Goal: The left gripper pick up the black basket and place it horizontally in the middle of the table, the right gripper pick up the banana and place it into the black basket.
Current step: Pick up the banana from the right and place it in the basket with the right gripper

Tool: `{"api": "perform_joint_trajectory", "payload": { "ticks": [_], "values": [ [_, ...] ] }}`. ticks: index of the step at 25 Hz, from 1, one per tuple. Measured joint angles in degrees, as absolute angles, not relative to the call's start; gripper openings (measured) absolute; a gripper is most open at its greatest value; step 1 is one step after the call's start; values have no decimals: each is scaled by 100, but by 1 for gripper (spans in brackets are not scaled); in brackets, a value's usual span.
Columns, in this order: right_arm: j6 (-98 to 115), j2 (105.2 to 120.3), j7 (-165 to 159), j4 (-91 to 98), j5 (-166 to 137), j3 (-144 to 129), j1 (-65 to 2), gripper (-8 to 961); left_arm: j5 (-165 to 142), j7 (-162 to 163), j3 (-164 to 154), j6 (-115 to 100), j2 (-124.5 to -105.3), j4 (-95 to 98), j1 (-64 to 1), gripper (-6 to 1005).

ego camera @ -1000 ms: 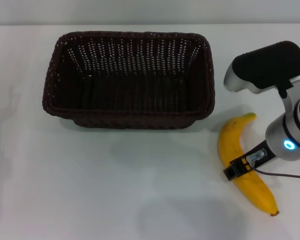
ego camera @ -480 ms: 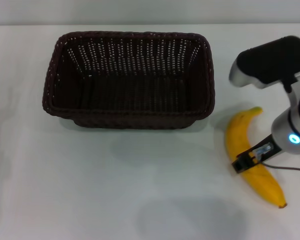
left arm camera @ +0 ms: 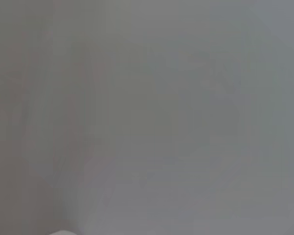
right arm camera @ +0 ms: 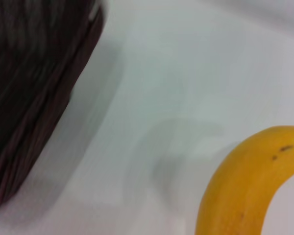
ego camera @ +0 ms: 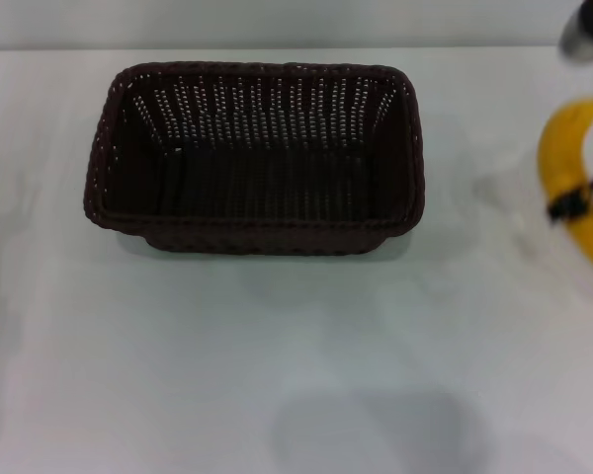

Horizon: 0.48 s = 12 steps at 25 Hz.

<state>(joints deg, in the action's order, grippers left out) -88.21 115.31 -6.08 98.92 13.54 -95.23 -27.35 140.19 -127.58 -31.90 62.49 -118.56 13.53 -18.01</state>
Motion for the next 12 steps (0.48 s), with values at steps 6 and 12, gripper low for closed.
{"api": "perform_joint_trajectory", "payload": {
  "ticks": [6,12],
  "values": [
    [-7114,11533,338,10441,1930,-9194,-2805,553,14019,-12754,-3191,6253,-11862,1335,-1802,870],
    [-5649,11565,2768,9543,3709,-9569,-3200,585,14016,-12735,-3196,6279,-11871,1316,-1799,870]
  ]
}}
